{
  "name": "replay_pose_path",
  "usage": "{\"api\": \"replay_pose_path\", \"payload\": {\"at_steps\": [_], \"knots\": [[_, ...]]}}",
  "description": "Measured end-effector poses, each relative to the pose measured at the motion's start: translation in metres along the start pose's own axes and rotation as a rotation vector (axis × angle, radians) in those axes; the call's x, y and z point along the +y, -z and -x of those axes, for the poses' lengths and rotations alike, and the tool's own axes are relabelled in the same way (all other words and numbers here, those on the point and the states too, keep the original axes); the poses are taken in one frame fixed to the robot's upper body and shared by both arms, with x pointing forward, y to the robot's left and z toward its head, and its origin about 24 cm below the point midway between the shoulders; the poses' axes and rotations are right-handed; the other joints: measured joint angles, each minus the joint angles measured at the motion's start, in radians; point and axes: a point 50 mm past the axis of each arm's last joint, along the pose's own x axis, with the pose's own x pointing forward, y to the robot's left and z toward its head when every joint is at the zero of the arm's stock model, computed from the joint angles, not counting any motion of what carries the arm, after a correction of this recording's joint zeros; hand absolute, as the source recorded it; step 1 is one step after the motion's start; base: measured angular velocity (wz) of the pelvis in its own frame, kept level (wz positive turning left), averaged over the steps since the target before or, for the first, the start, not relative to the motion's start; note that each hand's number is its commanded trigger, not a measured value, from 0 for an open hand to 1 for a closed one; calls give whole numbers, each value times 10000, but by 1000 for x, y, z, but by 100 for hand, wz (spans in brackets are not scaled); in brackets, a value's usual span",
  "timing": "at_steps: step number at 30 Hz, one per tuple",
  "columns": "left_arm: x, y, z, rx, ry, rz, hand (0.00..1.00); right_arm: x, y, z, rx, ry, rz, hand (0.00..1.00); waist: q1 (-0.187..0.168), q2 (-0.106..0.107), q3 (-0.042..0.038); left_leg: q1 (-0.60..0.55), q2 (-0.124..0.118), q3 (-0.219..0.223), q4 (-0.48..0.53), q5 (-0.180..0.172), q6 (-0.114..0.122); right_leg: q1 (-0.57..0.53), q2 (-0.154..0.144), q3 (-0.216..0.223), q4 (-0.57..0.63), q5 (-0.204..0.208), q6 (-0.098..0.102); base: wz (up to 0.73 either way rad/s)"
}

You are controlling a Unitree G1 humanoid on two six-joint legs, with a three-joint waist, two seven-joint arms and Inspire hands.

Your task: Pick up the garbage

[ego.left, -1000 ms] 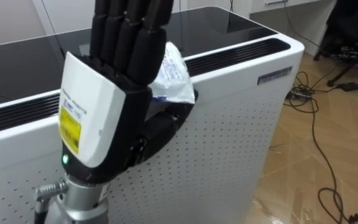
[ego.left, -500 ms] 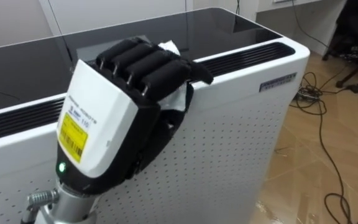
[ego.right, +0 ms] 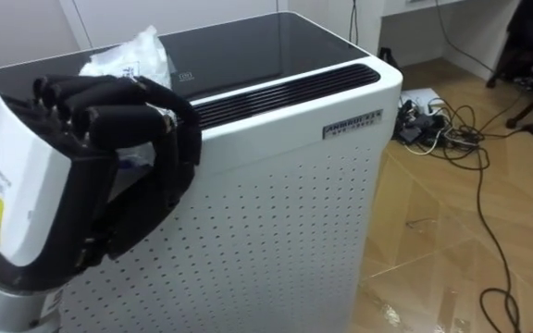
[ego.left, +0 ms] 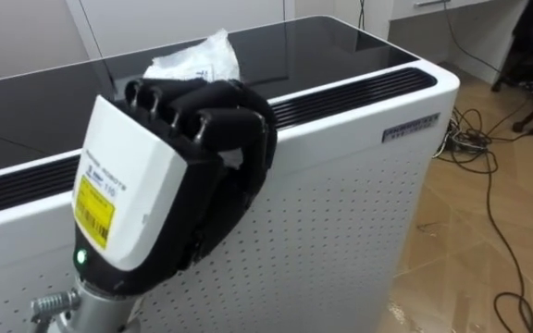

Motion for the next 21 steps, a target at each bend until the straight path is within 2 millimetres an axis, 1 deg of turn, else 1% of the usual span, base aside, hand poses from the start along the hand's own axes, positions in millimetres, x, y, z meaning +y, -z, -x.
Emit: {"api": "replay_pose_path", "payload": {"at_steps": [1, 3, 4, 6, 7, 8, 9, 10, 12, 13, 14, 15, 16, 18, 21], "knots": [[1, -1, -1, 66, -67, 138, 100, 0, 0, 0, 3, -1, -10, 100, -5, -13, 8, -1, 0, -7, -1, 1, -1, 2, 0, -10, -5, -1, 0, 0], [4, -4, -3, 357, -276, 985, 100, 2, 0, 0, 20, -89, 24, 100, -82, -89, 58, -17, -2, -48, 25, 7, -4, 16, -2, -122, -83, 2, -4, 10], [4, -4, -3, 454, -322, 1267, 100, 3, 0, 0, 23, -129, 59, 100, -105, -103, 63, -22, 1, -35, 25, 8, -7, 22, 4, -136, -127, 6, -9, 7], [10, -5, -5, 962, -604, 2775, 100, 7, -1, -1, -16, -253, 173, 100, -93, -139, 67, -23, 3, -27, 18, 8, -7, 10, 6, -137, -131, 6, -9, 0], [11, -6, -6, 1084, -690, 3233, 100, 8, -1, -1, -32, -280, 191, 100, -125, -145, 67, -23, 6, -25, 20, 8, -7, 9, 6, -139, -134, 6, -10, 0], [13, -7, -8, 1384, -877, 4221, 100, 8, -1, -1, -53, -332, 236, 100, -137, -143, 52, -23, 6, -25, 20, 8, -7, 9, 5, -140, -128, 6, -9, 0], [14, -7, -10, 1633, -1010, 5122, 100, 9, -2, -1, -58, -374, 297, 100, -143, -214, 70, -30, 6, -27, 21, 10, -6, 18, -1, -156, -124, 6, -9, 3], [15, -7, -11, 1770, -1085, 5638, 100, 10, -2, -2, -63, -397, 321, 100, -152, -220, 59, -31, 5, -32, 21, 14, -4, 28, -3, -164, -126, 6, -9, 4], [16, -7, -14, 2201, -1287, 7785, 100, 12, -5, -2, -194, -518, 524, 100, -155, -331, 45, -31, -6, -40, 21, 28, 0, 22, -22, -179, -111, 6, -8, 0], [16, -7, -14, 2275, -1312, 8283, 100, 13, -7, -2, -247, -553, 611, 100, -153, -343, 37, -32, -8, -38, 24, 29, 1, 22, -24, -179, -111, 7, -8, 0], [14, -7, -15, 2351, -1300, 9221, 100, 15, -9, -3, -321, -605, 678, 100, -154, -387, 19, -33, -14, -38, 35, 33, 2, 15, -29, -185, -111, 7, -7, 0], [12, -9, -16, 2326, -1133, 10027, 100, 15, -11, -4, -370, -634, 671, 100, -155, -434, 17, -33, -16, -38, 54, 34, 2, 13, -31, -184, -115, 7, -7, 0], [11, -10, -16, 2286, -974, 10343, 100, 16, -12, -4, -397, -647, 668, 100, -159, -453, 19, -34, -16, -36, 68, 34, 2, 11, -31, -183, -116, 7, -7, 0], [6, -12, -16, 2200, -533, 11569, 100, 18, -16, -6, -513, -704, 625, 100, -158, -521, 27, -71, -4, -36, 88, 36, -2, 1, -14, -171, -126, 27, -11, 0], [1, -15, -18, 2003, 102, 12998, 100, 19, -20, -8, -620, -731, 615, 100, -201, -527, 31, -175, 12, -69, 86, 41, -12, -25, 12, -181, -149, 68, -28, 1]]}}
